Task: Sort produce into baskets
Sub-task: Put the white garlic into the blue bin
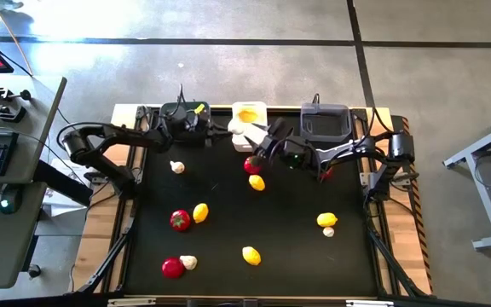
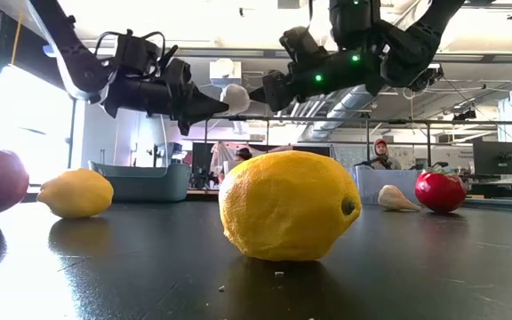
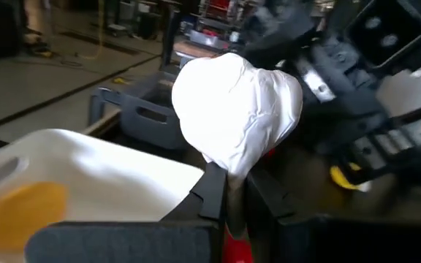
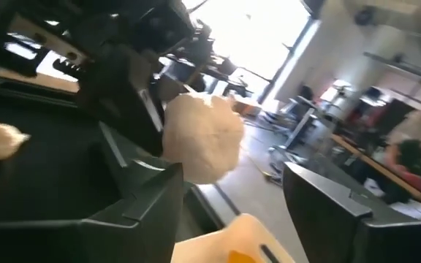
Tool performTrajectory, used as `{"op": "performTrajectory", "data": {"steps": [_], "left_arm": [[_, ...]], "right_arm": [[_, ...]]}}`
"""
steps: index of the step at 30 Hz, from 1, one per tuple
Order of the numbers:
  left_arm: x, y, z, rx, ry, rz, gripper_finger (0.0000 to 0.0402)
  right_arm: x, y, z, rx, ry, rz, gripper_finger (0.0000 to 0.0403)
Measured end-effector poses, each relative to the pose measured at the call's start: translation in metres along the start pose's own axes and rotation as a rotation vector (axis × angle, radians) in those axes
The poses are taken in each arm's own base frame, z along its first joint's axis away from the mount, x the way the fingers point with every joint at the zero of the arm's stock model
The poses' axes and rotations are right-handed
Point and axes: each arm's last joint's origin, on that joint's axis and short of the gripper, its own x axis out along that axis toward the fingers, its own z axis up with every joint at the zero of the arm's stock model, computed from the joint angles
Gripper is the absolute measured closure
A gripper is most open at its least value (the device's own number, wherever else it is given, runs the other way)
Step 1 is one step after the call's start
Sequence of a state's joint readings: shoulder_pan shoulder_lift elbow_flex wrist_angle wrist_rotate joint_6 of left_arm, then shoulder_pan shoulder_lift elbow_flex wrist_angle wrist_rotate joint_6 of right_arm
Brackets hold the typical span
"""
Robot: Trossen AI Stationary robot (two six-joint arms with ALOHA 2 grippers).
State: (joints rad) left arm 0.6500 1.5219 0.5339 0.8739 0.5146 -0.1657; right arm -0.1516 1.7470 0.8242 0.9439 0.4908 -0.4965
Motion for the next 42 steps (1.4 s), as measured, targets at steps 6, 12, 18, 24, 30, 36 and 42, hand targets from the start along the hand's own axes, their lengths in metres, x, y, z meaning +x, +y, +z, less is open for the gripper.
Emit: {"op": "performTrajectory", "data": {"steps": [6,12,18,24,30,36,42], "left_arm": [[-0.018,0.023,0.007,-0.041,-0.005,0.127,0.0389],[-0.044,0.032,0.012,-0.035,0.107,0.398,0.0389],[-0.068,0.029,0.004,-0.067,0.326,0.685,0.0389],[-0.074,0.031,-0.009,-0.070,0.465,0.820,0.0390],[-0.072,0.042,-0.010,-0.077,0.466,0.855,0.0390],[-0.061,0.059,-0.015,-0.112,0.497,0.802,0.0390],[-0.052,0.068,-0.017,-0.101,0.466,0.802,0.0365]], "right_arm": [[0.000,-0.001,-0.001,0.012,0.021,-0.026,0.0179],[0.000,0.001,-0.004,0.075,0.049,-0.013,0.0178],[0.000,0.003,-0.005,0.102,0.062,0.001,0.0178],[-0.001,0.005,-0.004,0.128,0.051,0.026,0.0178],[-0.004,0.009,-0.002,0.129,0.043,0.041,0.0178],[-0.004,0.010,-0.001,0.155,0.043,0.043,0.0178],[-0.004,0.010,-0.001,0.155,0.042,0.043,0.0178]]}}
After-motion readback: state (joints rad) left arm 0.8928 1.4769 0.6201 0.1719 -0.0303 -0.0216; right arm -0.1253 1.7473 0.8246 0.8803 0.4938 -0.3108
